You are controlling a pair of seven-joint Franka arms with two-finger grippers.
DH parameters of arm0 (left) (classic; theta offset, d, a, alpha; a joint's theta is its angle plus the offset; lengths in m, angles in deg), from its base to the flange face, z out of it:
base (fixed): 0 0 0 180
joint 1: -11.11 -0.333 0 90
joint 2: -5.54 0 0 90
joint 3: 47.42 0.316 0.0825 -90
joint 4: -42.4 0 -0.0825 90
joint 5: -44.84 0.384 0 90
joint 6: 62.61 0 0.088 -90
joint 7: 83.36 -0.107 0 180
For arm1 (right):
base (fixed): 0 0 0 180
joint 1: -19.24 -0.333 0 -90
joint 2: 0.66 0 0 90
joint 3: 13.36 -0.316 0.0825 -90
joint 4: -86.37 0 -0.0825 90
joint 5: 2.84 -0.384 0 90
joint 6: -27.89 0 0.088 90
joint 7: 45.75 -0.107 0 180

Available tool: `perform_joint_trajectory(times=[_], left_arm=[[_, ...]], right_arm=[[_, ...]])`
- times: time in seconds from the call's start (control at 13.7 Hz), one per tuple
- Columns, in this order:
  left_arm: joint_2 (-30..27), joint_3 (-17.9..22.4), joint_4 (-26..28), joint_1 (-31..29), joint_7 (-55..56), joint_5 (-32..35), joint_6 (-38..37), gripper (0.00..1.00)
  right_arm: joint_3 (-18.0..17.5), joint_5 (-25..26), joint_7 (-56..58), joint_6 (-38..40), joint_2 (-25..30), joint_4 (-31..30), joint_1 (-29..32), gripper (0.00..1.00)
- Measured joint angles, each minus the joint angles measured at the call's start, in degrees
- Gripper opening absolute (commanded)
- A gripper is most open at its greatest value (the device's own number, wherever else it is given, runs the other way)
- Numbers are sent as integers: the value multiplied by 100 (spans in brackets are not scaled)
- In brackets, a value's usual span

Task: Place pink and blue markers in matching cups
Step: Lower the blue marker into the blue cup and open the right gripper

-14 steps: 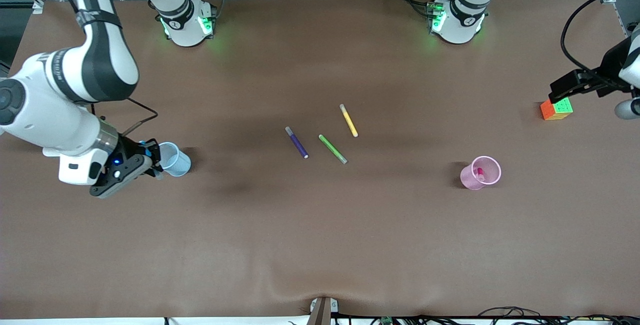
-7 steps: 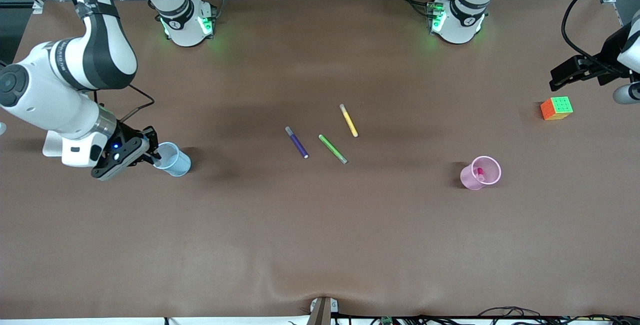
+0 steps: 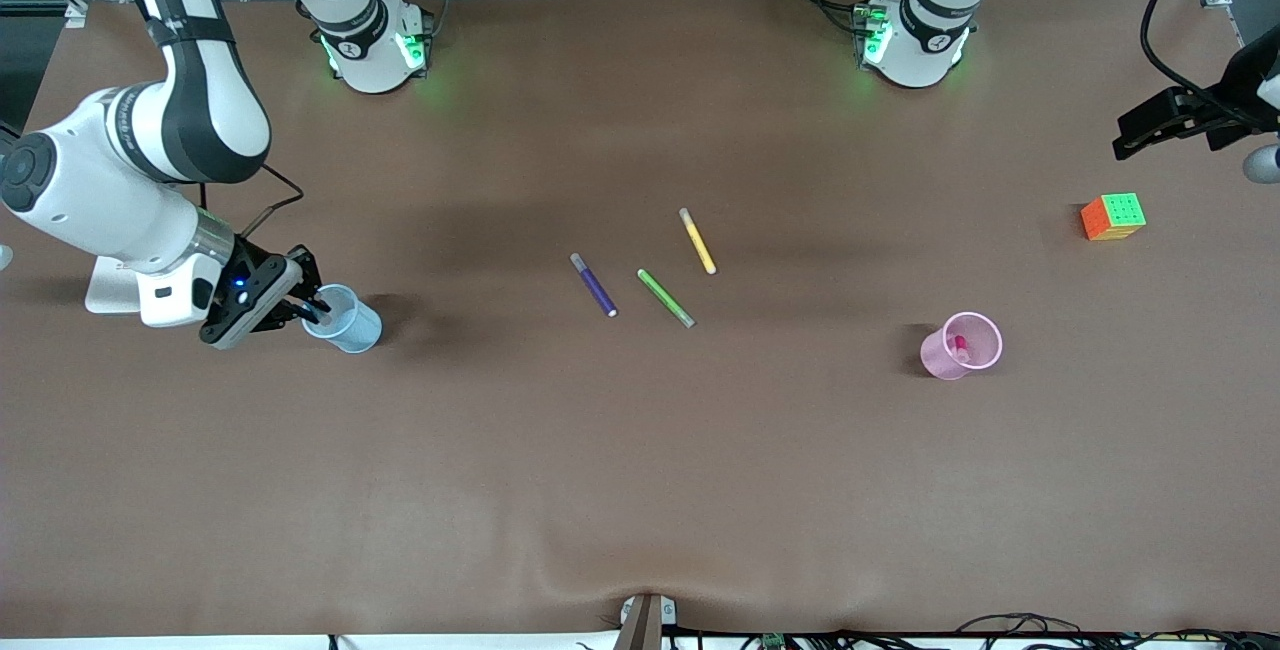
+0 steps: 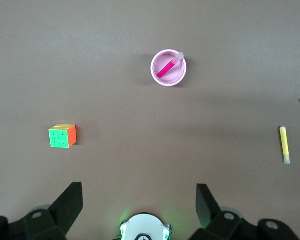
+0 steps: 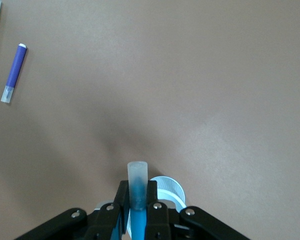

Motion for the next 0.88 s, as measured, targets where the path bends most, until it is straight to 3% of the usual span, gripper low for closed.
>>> perform_joint_trajectory(times=[0.88], left_arm=[[-118,-37,158,53,0,0,108,100]], right_arm=[[9,-1858,3714,-157,-237,-193,307,0]])
